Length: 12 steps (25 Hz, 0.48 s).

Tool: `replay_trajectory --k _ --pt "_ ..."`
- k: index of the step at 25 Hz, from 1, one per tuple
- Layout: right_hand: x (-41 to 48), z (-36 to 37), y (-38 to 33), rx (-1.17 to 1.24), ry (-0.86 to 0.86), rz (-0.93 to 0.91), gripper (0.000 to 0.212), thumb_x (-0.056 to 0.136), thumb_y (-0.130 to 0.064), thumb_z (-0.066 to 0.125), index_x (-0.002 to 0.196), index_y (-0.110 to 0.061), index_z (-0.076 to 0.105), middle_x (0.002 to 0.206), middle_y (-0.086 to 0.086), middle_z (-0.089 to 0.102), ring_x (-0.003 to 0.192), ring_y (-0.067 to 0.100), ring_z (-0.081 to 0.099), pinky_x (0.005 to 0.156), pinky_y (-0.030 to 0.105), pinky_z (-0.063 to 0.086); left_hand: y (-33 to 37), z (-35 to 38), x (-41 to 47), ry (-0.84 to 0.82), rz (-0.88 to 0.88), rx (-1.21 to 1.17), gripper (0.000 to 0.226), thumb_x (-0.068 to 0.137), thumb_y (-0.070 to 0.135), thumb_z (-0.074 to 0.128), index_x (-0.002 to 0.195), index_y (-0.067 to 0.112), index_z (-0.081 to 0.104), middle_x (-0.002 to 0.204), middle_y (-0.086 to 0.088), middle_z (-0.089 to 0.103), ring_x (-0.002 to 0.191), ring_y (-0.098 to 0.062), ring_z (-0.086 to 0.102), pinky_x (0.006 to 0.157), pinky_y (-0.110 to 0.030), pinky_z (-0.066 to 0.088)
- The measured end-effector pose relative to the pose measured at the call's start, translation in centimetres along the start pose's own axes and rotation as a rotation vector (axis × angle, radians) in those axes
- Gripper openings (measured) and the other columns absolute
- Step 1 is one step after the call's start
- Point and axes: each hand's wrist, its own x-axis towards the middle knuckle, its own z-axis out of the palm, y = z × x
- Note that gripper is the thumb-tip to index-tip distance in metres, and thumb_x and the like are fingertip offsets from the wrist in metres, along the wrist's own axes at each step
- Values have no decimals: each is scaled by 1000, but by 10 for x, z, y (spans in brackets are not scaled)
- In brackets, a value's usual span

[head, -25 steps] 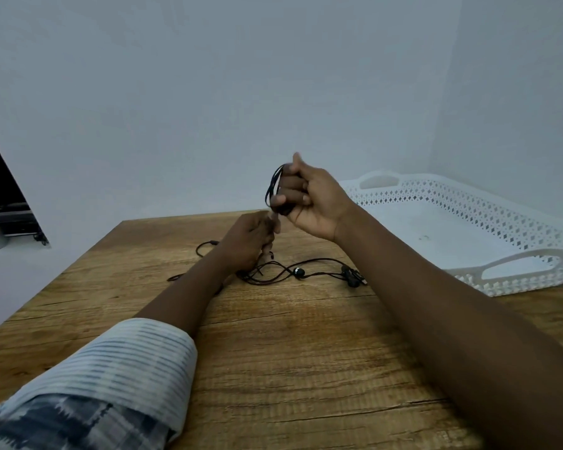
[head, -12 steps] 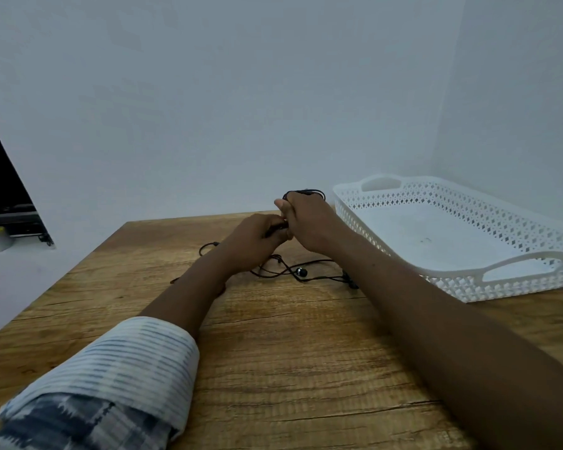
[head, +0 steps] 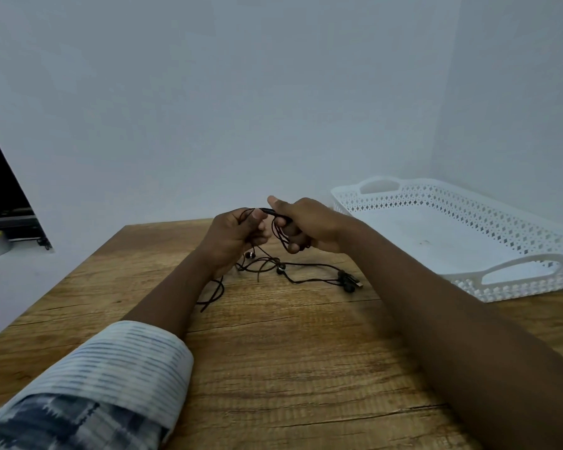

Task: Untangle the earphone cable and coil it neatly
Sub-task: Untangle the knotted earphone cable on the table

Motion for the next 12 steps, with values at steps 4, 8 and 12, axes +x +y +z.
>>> replay_trajectory --k 4,8,12 --pt "-3 -1 -10 386 -108 73 46 101 -46 43 66 -17 42 46 -9 19 37 8 16 47 22 37 5 -1 -2 -19 -77 -104 19 99 23 50 88 12 60 68 5 56 42 -1 40 42 -13 34" --pt "-8 2 -18 682 -241 50 46 100 -47 44 65 -17 45 41 -11 22 31 5 19 47 21 37 -3 -2 -1 -79 -55 -57 25 86 42 58 80 18 57 61 9 55 43 -1 38 48 -17 31" --pt "-9 10 -24 887 -329 -61 41 101 -43 43 72 -14 49 50 -11 17 35 7 18 54 21 43 -2 3 -1 -123 -84 -38 32 97 30 52 73 30 72 55 11 50 49 -3 43 55 -21 37"
